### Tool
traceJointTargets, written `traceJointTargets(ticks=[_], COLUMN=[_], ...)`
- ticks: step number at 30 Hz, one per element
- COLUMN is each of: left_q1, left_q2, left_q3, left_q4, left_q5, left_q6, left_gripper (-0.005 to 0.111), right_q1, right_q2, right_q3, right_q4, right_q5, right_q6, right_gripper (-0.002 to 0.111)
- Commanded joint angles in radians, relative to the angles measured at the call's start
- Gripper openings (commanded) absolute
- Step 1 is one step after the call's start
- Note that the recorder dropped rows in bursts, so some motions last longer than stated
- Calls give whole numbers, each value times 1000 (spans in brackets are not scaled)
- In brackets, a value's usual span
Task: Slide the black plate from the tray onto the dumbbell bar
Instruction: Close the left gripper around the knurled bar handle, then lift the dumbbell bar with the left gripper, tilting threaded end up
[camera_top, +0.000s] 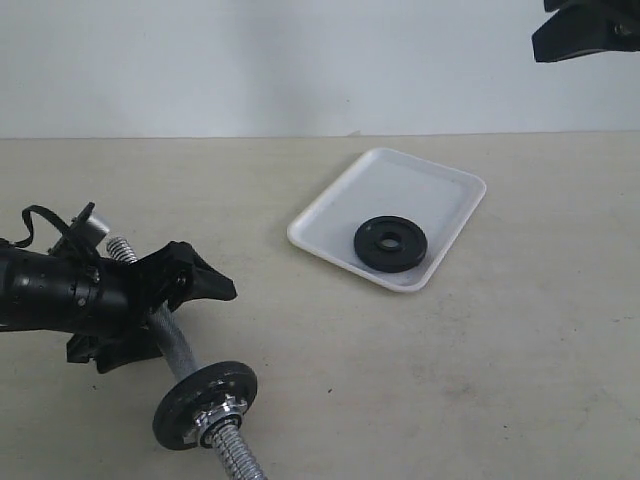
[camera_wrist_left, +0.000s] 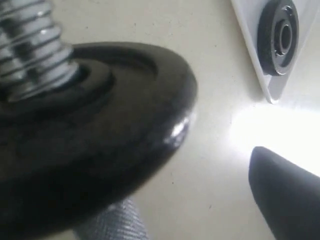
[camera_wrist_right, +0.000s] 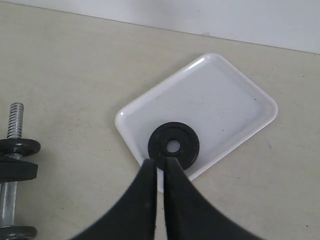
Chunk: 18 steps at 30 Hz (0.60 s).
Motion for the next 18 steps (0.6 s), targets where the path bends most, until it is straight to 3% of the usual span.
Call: traceJointTargets(ticks=[1,14,18], left_q1=[-6,-6,-6], left_q2=[61,114,130], left_q3=[-12,-61,-61], left_q4=[9,9,9], left_q5=[-10,14,12], left_q6=[6,22,22], left_gripper=[101,101,86], right_q1=[1,1,1], right_q2=[-9,-9,-9], right_q3=[2,2,2], right_q4=[2,2,2], right_q5=[0,-2,-2], right_q6=[-11,-14,-14], right_gripper=[1,1,1])
